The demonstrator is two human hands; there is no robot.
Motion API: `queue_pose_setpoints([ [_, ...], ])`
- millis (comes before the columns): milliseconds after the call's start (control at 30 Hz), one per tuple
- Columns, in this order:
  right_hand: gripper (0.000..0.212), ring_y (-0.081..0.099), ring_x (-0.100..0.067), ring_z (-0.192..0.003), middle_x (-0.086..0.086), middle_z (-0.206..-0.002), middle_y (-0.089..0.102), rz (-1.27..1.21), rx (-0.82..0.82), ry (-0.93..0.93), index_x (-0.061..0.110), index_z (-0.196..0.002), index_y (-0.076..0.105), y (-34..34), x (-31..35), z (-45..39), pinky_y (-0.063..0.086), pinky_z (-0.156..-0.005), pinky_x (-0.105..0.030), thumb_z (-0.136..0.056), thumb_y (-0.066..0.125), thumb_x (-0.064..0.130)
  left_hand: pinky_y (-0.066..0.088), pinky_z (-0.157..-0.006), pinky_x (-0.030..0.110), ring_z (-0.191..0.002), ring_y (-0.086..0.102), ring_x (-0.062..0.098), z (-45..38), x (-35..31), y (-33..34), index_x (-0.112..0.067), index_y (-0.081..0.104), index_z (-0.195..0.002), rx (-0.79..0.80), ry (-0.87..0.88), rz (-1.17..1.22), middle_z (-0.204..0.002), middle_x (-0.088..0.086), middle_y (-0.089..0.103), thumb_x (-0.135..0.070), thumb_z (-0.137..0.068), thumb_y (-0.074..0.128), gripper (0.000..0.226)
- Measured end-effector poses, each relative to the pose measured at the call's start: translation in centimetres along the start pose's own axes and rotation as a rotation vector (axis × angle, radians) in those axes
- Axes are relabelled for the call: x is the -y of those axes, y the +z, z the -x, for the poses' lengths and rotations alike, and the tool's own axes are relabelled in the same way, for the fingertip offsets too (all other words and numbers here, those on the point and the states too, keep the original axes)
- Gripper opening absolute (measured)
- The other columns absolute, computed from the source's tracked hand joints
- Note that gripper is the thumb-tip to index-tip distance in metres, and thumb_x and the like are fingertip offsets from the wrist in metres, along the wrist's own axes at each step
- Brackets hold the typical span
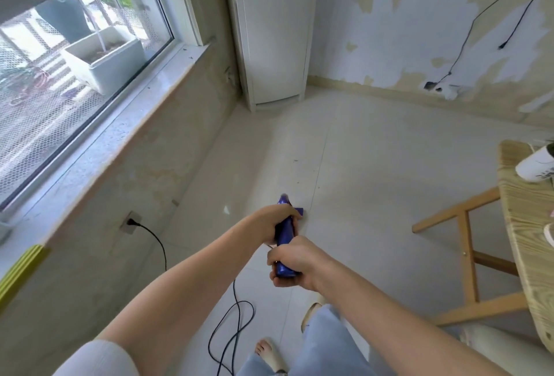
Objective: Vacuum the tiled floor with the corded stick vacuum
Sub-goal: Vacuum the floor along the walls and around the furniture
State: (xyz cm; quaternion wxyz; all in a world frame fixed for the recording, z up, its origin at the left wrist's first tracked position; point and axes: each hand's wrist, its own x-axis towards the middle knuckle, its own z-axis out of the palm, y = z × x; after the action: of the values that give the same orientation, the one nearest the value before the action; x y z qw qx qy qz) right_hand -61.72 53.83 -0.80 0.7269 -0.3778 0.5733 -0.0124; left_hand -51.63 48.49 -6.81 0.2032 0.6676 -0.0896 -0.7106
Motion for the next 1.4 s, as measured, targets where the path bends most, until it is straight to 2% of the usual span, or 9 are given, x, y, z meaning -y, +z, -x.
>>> queue_pose_setpoints([
  [67,0.013,0.054,-0.017,-0.052,-0.011,-0.073,0.049,0.008,-0.021,0.020,0.003,-0.090,0.045,-0.5,-0.4,-0.7,0.052,-0.045,-0.024,-0.086,0.052,-0.007,0.044,-0.050,0.024,-0.050,0.047,0.015,-0.6,0.1,0.5,-0.008,0.048,-0.069,-0.012,0.006,0.043,-0.054,0.003,0.050,-0.008,-0.083,0.061,0.019],
  [167,0.019,0.051,-0.018,-0.054,-0.013,-0.079,0.047,0.049,-0.080,0.059,0.004,-0.096,0.044,-1.0,-1.4,-1.8,0.049,-0.042,-0.022,-0.084,0.050,-0.010,0.043,-0.058,0.025,-0.051,0.045,0.016,-1.3,0.7,1.5,-0.008,0.047,-0.069,-0.029,0.053,0.070,-0.053,0.004,0.049,-0.007,-0.086,0.058,0.019],
  [367,0.025,0.047,-0.014,-0.045,-0.012,-0.073,0.048,0.104,-0.148,0.071,0.004,-0.102,0.045,-1.3,-1.6,-0.9,0.039,-0.036,-0.016,-0.082,0.045,-0.010,0.043,-0.050,0.026,-0.051,0.049,0.017,-1.8,0.7,2.1,-0.007,0.047,-0.068,-0.040,0.019,-0.001,-0.055,0.005,0.050,-0.006,-0.084,0.055,0.018],
  [567,0.012,0.049,-0.013,-0.044,-0.010,-0.065,0.048,0.134,-0.098,0.048,0.005,-0.084,0.045,0.6,-0.7,0.8,0.038,-0.035,-0.017,-0.087,0.045,-0.006,0.040,-0.042,0.019,-0.039,0.046,0.012,-0.5,0.9,0.0,-0.010,0.045,-0.063,0.036,-0.065,0.022,-0.043,0.000,0.048,-0.008,-0.085,0.059,0.026],
  [733,0.018,0.050,-0.014,-0.044,-0.011,-0.074,0.052,0.170,-0.175,0.038,0.003,-0.102,0.043,3.5,-1.7,-1.8,0.041,-0.037,-0.021,-0.086,0.045,-0.005,0.040,-0.046,0.022,-0.040,0.041,0.013,-0.6,1.6,-2.1,-0.010,0.044,-0.062,-0.010,-0.016,0.048,-0.046,0.002,0.044,-0.001,-0.084,0.049,0.024],
  [867,0.028,0.050,-0.016,-0.042,-0.011,-0.093,0.053,-0.004,-0.204,0.067,0.005,-0.110,0.045,5.7,-3.0,-4.6,0.046,-0.039,-0.021,-0.083,0.046,-0.004,0.040,-0.048,0.023,-0.041,0.039,0.015,-1.4,1.7,-3.4,-0.012,0.042,-0.059,-0.033,-0.017,-0.091,-0.047,0.003,0.042,0.000,-0.084,0.046,0.027],
  [1000,0.028,0.047,-0.015,-0.036,-0.011,-0.090,0.048,-0.230,-0.187,0.058,0.007,-0.103,0.049,6.7,-1.9,-6.3,0.047,-0.042,-0.022,-0.079,0.044,-0.007,0.042,-0.052,0.023,-0.045,0.044,0.017,-2.0,-0.5,-4.0,-0.010,0.043,-0.053,-0.047,-0.021,-0.326,-0.048,0.004,0.047,-0.005,-0.083,0.049,0.030],
  [1200,0.027,0.044,-0.012,-0.026,-0.008,-0.082,0.042,-0.322,-0.138,0.039,0.007,-0.101,0.046,4.7,2.2,-8.3,0.050,-0.053,-0.027,-0.079,0.046,-0.008,0.042,-0.054,0.024,-0.046,0.045,0.016,-4.1,-5.2,-4.2,-0.010,0.045,-0.058,-0.068,-0.029,-0.342,-0.050,0.004,0.049,-0.004,-0.084,0.051,0.027],
  [1400,0.028,0.046,-0.017,-0.037,-0.010,-0.082,0.043,-0.308,-0.134,0.046,0.006,-0.098,0.046,0.4,6.0,-12.0,0.050,-0.044,-0.024,-0.076,0.046,-0.010,0.043,-0.058,0.025,-0.049,0.045,0.017,-7.4,-10.5,-2.7,-0.009,0.047,-0.062,-0.105,-0.005,-0.306,-0.055,0.005,0.049,-0.005,-0.087,0.052,0.026],
])
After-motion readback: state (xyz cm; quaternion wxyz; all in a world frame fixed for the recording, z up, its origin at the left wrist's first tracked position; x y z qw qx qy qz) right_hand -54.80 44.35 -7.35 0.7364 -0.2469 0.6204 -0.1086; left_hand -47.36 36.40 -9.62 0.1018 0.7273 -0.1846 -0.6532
